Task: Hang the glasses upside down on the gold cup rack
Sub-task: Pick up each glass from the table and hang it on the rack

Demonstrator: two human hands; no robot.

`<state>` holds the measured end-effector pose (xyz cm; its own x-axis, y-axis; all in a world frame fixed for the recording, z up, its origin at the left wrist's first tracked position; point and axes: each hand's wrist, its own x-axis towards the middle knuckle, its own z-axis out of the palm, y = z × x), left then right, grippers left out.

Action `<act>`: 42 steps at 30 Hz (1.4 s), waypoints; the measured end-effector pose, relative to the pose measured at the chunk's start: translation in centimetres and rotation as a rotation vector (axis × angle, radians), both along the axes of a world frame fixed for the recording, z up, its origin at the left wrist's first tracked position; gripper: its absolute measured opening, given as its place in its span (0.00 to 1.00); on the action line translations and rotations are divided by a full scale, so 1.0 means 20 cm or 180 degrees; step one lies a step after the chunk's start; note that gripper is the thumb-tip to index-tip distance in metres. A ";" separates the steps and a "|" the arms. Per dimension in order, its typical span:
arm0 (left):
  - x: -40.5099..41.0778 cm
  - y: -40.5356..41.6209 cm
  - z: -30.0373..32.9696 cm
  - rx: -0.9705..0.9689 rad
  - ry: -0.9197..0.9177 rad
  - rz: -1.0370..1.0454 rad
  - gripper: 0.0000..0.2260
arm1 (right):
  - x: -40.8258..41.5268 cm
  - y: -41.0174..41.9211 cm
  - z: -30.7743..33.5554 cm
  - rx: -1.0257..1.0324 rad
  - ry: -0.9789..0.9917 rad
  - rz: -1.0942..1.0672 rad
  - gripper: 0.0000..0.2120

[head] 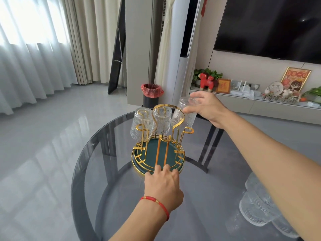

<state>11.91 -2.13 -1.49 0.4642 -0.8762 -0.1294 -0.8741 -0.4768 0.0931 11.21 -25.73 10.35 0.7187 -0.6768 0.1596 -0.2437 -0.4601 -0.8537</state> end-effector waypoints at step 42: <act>-0.21 -0.04 -0.03 -0.1585 0.1375 -0.0728 0.23 | -0.90 0.35 -0.29 -0.1983 0.0689 -0.0527 0.08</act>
<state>7.64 -2.95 -2.12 0.2582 -0.9488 0.1817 -0.7829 -0.0953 0.6148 -6.83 -18.73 4.50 0.6732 -0.6089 0.4196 -0.4887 -0.7922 -0.3654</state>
